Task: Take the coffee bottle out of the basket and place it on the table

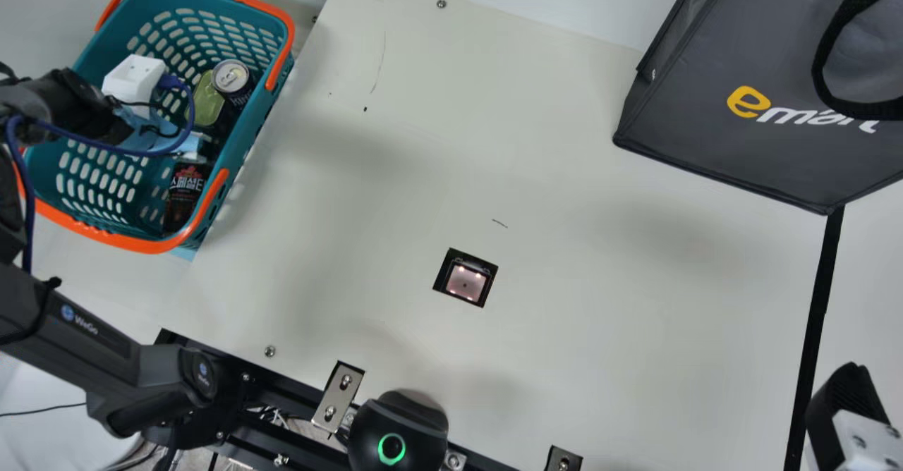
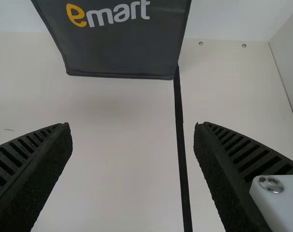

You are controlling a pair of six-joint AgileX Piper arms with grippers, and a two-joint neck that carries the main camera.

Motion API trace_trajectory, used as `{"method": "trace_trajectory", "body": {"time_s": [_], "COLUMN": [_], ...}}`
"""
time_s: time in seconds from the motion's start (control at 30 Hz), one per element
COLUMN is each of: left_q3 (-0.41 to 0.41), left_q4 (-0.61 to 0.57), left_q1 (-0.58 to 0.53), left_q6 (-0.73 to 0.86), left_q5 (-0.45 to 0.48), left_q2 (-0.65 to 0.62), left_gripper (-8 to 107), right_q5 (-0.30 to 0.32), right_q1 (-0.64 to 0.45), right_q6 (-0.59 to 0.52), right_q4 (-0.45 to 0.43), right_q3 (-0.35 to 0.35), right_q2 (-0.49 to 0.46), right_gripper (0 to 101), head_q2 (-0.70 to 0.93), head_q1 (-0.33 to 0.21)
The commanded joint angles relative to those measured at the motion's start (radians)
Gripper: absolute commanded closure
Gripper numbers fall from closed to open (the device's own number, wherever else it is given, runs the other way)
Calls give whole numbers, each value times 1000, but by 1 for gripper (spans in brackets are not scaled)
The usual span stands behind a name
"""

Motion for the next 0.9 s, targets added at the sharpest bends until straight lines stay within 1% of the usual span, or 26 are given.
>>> {"method": "trace_trajectory", "body": {"time_s": [0.0,0.87], "left_q3": [-2,-30], "left_q4": [-2,-9], "left_q1": [-5,-40], "left_q6": [-3,-70], "left_q5": [-3,-63], "left_q2": [4,104], "left_gripper": [9,9], "right_q5": [0,0], "right_q1": [0,0], "right_q6": [0,0], "right_q4": [0,0], "right_q3": [0,0], "right_q2": [0,0], "right_gripper": [10,10], "head_q2": [2,2], "head_q1": [-26,-26]}}
